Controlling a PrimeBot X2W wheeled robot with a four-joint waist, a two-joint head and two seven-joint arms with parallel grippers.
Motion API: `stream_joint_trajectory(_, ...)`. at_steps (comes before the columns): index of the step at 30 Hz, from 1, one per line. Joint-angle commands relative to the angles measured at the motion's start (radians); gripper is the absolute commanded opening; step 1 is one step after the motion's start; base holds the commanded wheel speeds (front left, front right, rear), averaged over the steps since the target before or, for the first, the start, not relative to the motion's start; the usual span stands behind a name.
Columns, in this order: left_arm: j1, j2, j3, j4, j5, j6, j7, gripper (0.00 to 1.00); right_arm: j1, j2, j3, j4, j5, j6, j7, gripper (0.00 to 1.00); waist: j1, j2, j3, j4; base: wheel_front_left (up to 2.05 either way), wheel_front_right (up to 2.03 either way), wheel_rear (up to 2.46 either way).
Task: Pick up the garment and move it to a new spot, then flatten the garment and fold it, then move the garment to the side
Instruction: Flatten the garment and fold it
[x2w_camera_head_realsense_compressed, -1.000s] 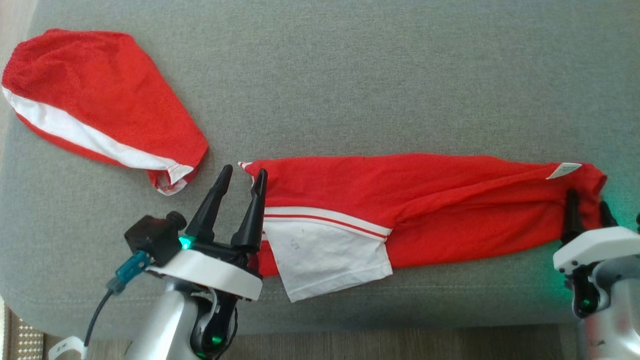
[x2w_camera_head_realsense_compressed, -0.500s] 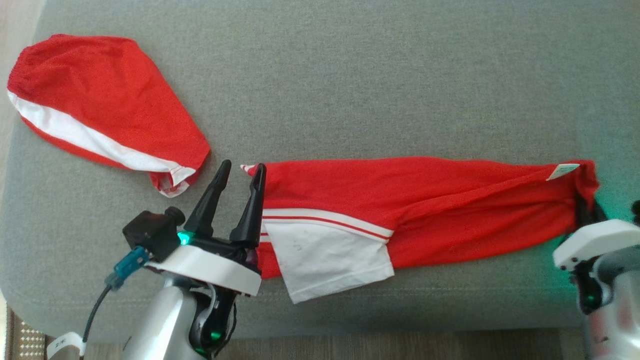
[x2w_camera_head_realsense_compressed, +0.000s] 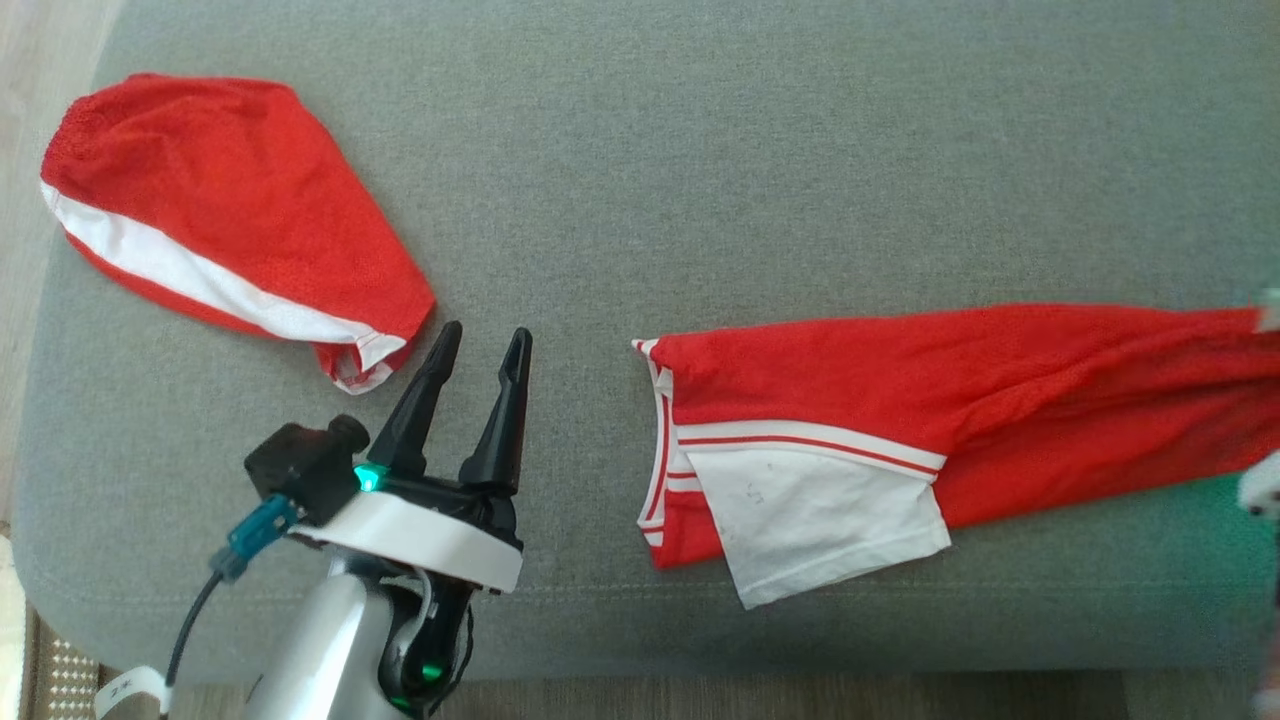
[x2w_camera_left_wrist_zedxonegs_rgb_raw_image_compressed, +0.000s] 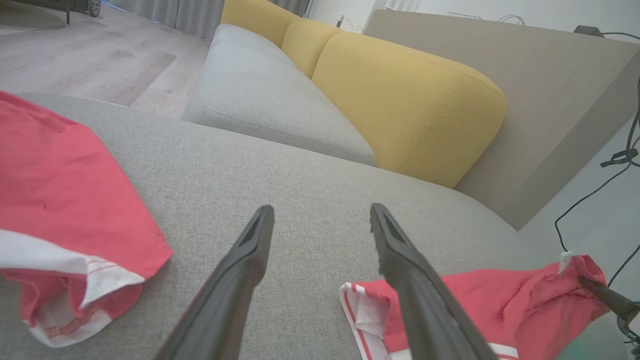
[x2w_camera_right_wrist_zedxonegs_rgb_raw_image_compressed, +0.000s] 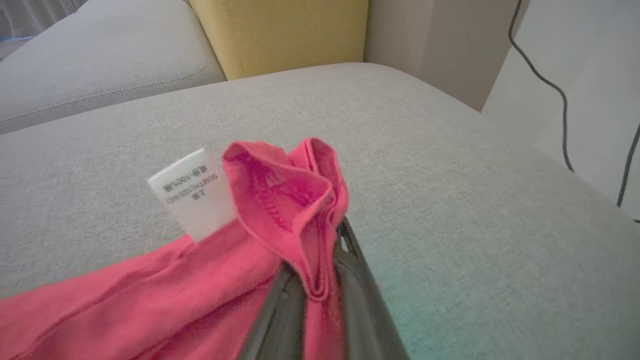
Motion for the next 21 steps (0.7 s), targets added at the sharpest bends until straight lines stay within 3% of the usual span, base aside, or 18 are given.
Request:
stream_joint_trajectory(1, -0.012, -0.001, 0.042, -0.030, -0.009, -0.006, -0.012, 1.00, -0.031, 0.004, 0.031, -0.041, -0.013, 0.000, 0.001, 0.00, 0.0000, -0.0001, -0.004, -0.001, 0.00, 0.00, 0.00)
stream_joint_trajectory(6, -0.005, -0.003, 0.048, -0.023, -0.010, -0.006, -0.012, 1.00, -0.023, 0.030, 0.122, -0.080, 0.033, 0.000, 0.016, 0.00, 0.0000, -0.0001, -0.022, -0.010, 0.00, 0.00, 0.00)
stream_joint_trajectory(21, 0.027, -0.008, 0.068, -0.010, -0.013, -0.006, -0.012, 1.00, 0.153, 0.058, 0.580, -0.390, 0.367, 0.000, 0.176, 0.00, 0.0000, -0.0001, -0.094, -0.028, 0.00, 0.00, 0.00)
